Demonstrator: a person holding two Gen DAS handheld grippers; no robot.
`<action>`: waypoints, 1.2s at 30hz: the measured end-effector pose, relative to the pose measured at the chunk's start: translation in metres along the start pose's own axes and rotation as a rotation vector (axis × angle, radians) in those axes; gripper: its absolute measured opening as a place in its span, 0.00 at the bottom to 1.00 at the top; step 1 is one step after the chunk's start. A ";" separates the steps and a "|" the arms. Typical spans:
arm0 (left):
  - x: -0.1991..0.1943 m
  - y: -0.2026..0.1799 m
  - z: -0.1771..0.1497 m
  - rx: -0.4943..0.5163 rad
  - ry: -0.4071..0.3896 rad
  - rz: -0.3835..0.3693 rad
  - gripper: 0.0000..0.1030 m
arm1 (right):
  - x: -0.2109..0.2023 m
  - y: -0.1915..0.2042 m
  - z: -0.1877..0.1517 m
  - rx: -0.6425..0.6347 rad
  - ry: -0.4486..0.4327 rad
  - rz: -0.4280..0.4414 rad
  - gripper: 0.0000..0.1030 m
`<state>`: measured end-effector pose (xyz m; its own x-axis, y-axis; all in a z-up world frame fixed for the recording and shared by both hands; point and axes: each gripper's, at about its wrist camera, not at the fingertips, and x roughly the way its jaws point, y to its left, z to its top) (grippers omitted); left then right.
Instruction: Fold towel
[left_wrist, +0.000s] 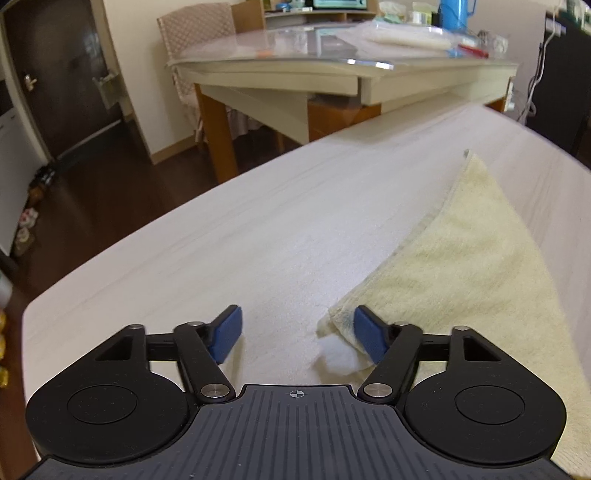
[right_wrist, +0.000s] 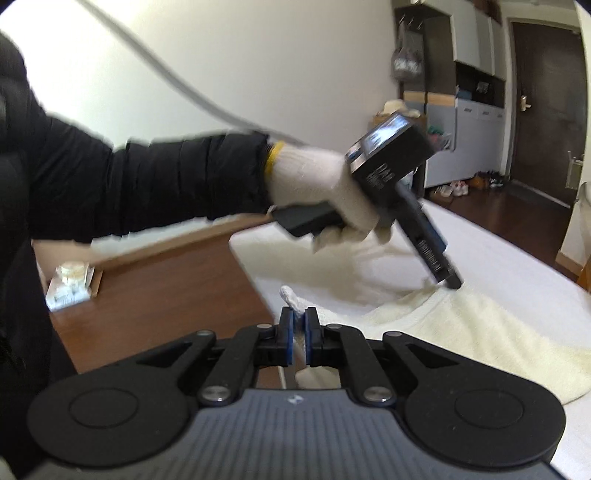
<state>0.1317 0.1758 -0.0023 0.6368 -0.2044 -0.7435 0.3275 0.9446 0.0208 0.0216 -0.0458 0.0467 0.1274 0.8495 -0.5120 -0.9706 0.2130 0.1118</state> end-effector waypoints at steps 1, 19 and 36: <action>-0.005 0.004 0.005 -0.022 -0.024 -0.004 0.66 | -0.005 -0.006 0.004 0.019 -0.020 -0.005 0.06; -0.021 0.005 0.017 -0.048 -0.122 0.058 0.67 | -0.043 -0.195 -0.056 0.594 -0.189 -0.274 0.06; -0.004 -0.022 0.011 -0.020 -0.127 -0.008 0.67 | -0.058 -0.221 -0.117 0.848 -0.186 -0.343 0.07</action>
<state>0.1294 0.1534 0.0074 0.7177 -0.2421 -0.6530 0.3202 0.9473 0.0008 0.2046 -0.1987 -0.0474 0.4808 0.7231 -0.4959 -0.4102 0.6854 0.6017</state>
